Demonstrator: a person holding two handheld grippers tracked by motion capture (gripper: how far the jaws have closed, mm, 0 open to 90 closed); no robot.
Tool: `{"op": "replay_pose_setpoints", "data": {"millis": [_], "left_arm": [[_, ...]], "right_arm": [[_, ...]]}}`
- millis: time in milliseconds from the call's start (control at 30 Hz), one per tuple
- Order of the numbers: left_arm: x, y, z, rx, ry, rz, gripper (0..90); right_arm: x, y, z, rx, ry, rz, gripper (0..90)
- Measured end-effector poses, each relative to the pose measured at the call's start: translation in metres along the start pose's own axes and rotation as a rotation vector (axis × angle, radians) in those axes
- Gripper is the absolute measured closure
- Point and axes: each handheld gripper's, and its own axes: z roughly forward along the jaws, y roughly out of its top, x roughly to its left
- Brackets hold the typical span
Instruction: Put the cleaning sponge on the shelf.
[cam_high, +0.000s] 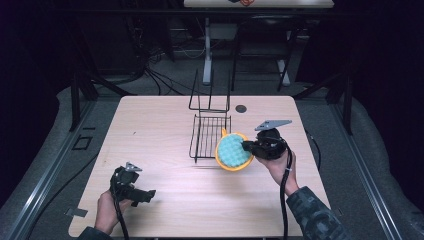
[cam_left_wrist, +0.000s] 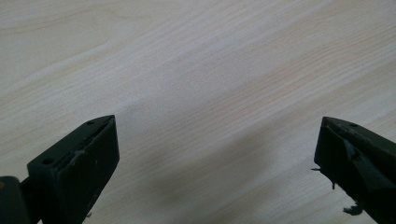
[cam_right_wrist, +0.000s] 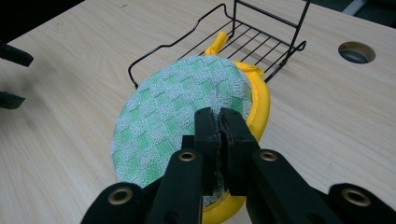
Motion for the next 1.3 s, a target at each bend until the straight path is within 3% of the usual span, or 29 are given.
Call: {"op": "replay_pose_setpoints", "data": {"millis": [600, 1300], "left_arm": [[0.0, 0.0, 0.0, -0.004, -0.006, 0.005, 0.0], [0.0, 0.0, 0.0, 0.0, -0.01, 0.004, 0.0]], "right_arm": [[0.004, 0.028, 0.02, -0.003, -0.018, -0.014, 86.7], [0.005, 0.042, 0.055, 0.005, -0.023, 0.033, 86.5]]}}
